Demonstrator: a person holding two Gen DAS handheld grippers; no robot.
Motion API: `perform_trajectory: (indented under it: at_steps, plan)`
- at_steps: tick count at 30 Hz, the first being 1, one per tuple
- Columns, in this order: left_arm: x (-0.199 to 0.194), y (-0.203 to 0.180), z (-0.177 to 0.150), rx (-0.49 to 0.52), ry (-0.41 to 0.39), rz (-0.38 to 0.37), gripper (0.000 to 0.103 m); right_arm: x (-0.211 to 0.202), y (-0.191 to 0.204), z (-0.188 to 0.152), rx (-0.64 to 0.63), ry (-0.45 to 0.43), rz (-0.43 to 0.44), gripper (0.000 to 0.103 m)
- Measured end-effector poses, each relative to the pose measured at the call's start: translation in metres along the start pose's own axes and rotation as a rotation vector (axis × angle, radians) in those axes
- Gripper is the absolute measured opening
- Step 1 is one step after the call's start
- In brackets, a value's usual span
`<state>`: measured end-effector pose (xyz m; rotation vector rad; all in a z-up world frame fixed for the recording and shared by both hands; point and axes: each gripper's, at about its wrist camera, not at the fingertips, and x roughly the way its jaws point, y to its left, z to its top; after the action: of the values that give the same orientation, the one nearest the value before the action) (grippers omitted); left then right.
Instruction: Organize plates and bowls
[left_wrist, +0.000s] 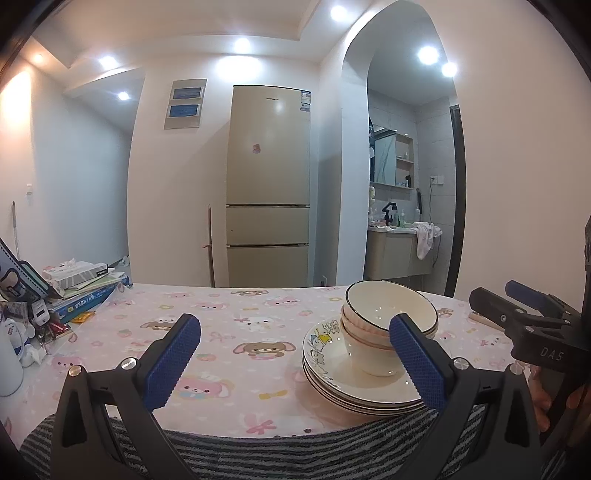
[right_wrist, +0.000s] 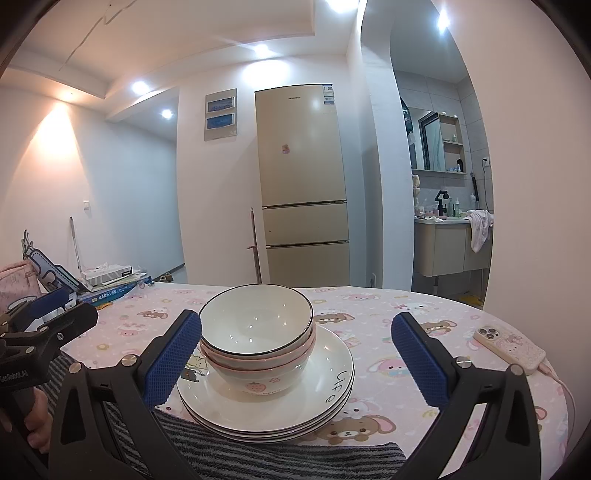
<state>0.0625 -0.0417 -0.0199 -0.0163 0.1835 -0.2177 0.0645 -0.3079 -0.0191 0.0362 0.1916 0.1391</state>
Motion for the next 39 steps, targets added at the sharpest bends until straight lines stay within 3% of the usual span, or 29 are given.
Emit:
perform_trajectory:
  at_steps: [39]
  plan:
    - [-0.005,-0.011,-0.002,0.061,-0.040,0.032,0.103,-0.003,0.000,0.000,-0.010,-0.028,0.001,0.103]
